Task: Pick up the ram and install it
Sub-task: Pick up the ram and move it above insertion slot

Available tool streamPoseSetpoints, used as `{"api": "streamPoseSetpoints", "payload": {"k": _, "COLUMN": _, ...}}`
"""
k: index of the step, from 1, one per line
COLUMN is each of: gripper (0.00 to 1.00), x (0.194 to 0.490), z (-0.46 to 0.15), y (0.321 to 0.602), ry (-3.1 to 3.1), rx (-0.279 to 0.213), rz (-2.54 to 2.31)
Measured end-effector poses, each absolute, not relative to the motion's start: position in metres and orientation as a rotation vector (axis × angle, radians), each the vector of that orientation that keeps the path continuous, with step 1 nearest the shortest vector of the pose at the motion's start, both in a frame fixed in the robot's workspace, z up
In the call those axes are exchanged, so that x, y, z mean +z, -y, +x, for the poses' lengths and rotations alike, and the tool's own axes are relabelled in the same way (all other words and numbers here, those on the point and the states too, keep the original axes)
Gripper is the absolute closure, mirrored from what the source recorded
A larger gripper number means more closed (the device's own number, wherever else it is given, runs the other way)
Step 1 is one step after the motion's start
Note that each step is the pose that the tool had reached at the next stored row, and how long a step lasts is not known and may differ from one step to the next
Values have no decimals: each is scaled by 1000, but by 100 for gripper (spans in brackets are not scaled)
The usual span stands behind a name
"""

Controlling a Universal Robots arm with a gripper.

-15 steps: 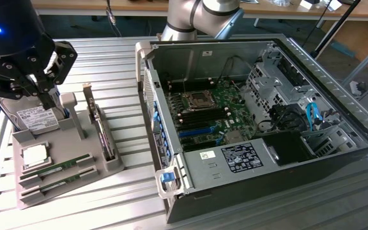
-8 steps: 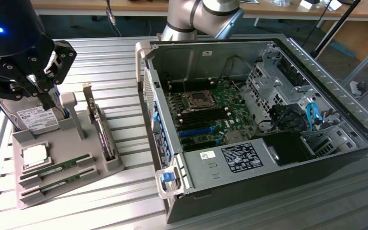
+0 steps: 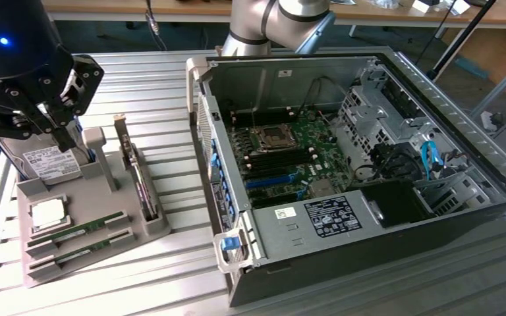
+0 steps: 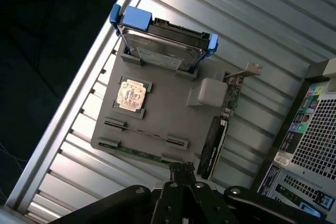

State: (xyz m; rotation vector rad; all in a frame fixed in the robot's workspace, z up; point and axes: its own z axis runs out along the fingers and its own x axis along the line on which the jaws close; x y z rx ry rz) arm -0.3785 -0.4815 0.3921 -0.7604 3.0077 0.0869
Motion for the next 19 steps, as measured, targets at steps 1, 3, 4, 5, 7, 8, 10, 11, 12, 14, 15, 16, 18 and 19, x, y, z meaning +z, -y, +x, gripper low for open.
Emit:
{"api": "streamPoseSetpoints", "payload": {"k": 1, "gripper": 89, "x": 392, "z": -378, "y": 482, "ry": -3005, "rx": 87, "rz": -771}}
{"api": "streamPoseSetpoints", "payload": {"k": 3, "gripper": 89, "x": 392, "z": -378, "y": 482, "ry": -3000, "rx": 88, "rz": -793}}
{"api": "streamPoseSetpoints", "payload": {"k": 4, "gripper": 89, "x": 392, "z": -378, "y": 482, "ry": -2997, "rx": 88, "rz": -805}}
{"api": "streamPoseSetpoints", "payload": {"k": 5, "gripper": 89, "x": 392, "z": -378, "y": 482, "ry": -2994, "rx": 88, "rz": -817}}
{"api": "streamPoseSetpoints", "payload": {"k": 7, "gripper": 89, "x": 392, "z": -378, "y": 482, "ry": -2987, "rx": 89, "rz": -843}}
{"api": "streamPoseSetpoints", "payload": {"k": 8, "gripper": 89, "x": 392, "z": -378, "y": 482, "ry": -2983, "rx": 89, "rz": -857}}
{"api": "streamPoseSetpoints", "payload": {"k": 10, "gripper": 89, "x": 392, "z": -378, "y": 482, "ry": -2976, "rx": 89, "rz": -886}}
{"api": "streamPoseSetpoints", "payload": {"k": 11, "gripper": 89, "x": 392, "z": -378, "y": 482, "ry": -2972, "rx": 90, "rz": -900}}
{"api": "streamPoseSetpoints", "payload": {"k": 12, "gripper": 89, "x": 392, "z": -378, "y": 482, "ry": -2968, "rx": 90, "rz": -913}}
{"api": "streamPoseSetpoints", "payload": {"k": 14, "gripper": 89, "x": 392, "z": -378, "y": 482, "ry": -2960, "rx": 90, "rz": -941}}
{"api": "streamPoseSetpoints", "payload": {"k": 15, "gripper": 89, "x": 392, "z": -378, "y": 482, "ry": -2956, "rx": 91, "rz": -954}}
{"api": "streamPoseSetpoints", "payload": {"k": 16, "gripper": 89, "x": 392, "z": -378, "y": 482, "ry": -2952, "rx": 91, "rz": -967}}
{"api": "streamPoseSetpoints", "payload": {"k": 18, "gripper": 89, "x": 392, "z": -378, "y": 482, "ry": -2944, "rx": 91, "rz": -992}}
{"api": "streamPoseSetpoints", "payload": {"k": 19, "gripper": 89, "x": 392, "z": -378, "y": 482, "ry": -2940, "rx": 91, "rz": -1004}}
